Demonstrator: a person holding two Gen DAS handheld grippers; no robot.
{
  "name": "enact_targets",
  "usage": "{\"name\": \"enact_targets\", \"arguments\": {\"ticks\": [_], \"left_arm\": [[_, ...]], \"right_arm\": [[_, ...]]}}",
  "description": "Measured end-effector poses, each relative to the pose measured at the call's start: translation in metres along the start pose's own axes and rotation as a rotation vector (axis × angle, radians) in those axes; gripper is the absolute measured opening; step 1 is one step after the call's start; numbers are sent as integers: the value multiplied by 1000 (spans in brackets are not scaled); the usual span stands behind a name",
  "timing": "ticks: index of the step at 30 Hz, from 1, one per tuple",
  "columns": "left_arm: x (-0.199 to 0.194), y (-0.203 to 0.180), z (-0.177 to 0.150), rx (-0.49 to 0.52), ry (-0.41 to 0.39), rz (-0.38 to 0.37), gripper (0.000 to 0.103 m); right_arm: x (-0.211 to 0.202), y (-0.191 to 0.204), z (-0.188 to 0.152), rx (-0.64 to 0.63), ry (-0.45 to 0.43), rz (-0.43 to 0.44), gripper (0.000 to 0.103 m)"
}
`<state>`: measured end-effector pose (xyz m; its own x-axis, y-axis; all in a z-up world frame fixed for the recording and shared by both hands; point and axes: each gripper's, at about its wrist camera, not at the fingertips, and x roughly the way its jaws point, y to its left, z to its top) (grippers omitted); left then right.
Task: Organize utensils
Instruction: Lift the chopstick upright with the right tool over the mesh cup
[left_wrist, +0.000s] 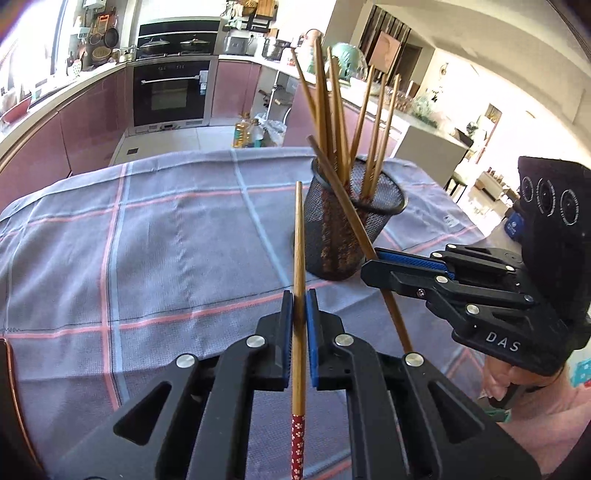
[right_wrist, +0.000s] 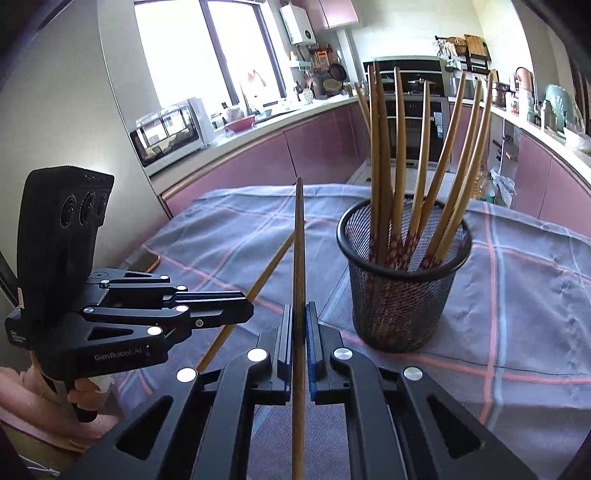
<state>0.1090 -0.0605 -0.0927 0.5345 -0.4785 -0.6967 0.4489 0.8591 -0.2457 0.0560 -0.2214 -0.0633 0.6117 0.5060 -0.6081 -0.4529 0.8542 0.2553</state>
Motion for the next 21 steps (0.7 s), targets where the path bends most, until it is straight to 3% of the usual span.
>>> {"name": "enact_targets", "arguments": {"ticks": [8,21], "left_arm": [[-29,-6,14,5,-70,-67,8],[-60,-20,29,23,-150,-111,8]], "right_arm": [[-30,-10,8,22,-87,-1,6],[-53,-19,20,31,-170,-1,6]]}}
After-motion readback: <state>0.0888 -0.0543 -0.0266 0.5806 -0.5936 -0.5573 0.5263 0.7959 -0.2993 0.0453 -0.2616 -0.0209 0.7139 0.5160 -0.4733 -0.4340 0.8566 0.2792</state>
